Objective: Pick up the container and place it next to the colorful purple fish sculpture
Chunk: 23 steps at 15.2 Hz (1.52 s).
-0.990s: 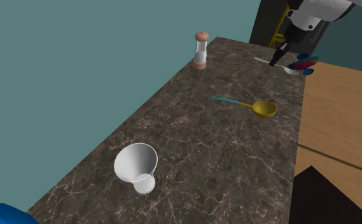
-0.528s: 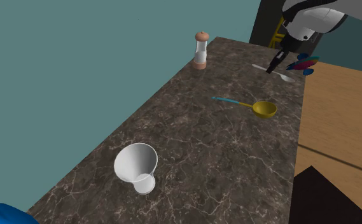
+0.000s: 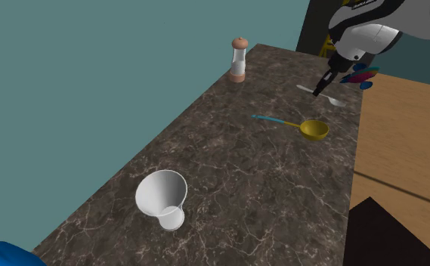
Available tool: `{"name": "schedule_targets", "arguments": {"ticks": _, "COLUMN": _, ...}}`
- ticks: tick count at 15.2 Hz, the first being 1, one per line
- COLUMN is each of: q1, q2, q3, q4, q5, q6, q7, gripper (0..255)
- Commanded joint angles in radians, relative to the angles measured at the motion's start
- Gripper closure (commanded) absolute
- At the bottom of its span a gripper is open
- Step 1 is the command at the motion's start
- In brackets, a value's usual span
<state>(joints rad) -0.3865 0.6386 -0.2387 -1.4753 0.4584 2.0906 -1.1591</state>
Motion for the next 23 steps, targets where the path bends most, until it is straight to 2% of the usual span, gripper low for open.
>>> {"name": "schedule_targets", "arguments": {"ticks": 1, "q1": 0.000, "q2": 0.009, "q3": 0.002, "q4": 0.000, "q5": 0.003, "q6": 0.009, "q7": -0.003, "gripper": 255}}
{"name": "schedule_targets", "arguments": {"ticks": 8, "q1": 0.000, "q2": 0.009, "q3": 0.002, "q4": 0.000, "q5": 0.003, "q6": 0.009, "q7": -0.003, "gripper": 255}}
{"name": "schedule_targets", "arguments": {"ticks": 9, "q1": 0.000, "q2": 0.009, "q3": 0.002, "q4": 0.000, "q5": 0.003, "q6": 0.009, "q7": -0.003, "gripper": 0}}
{"name": "schedule_targets", "arguments": {"ticks": 14, "q1": 0.000, "q2": 0.009, "q3": 0.002, "q4": 0.000, "q5": 0.003, "q6": 0.009, "q7": -0.003, "gripper": 0}}
{"name": "schedule_targets", "arguments": {"ticks": 18, "q1": -0.011, "q2": -0.047, "q3": -0.015, "q4": 0.033, "q5": -0.020, "q6": -0.080, "q7": 0.011, "gripper": 0}}
{"name": "schedule_targets", "arguments": {"ticks": 23, "q1": -0.011, "q2": -0.047, "q3": -0.015, "q4": 0.033, "q5": -0.020, "q6": -0.080, "q7": 0.011, "gripper": 0}}
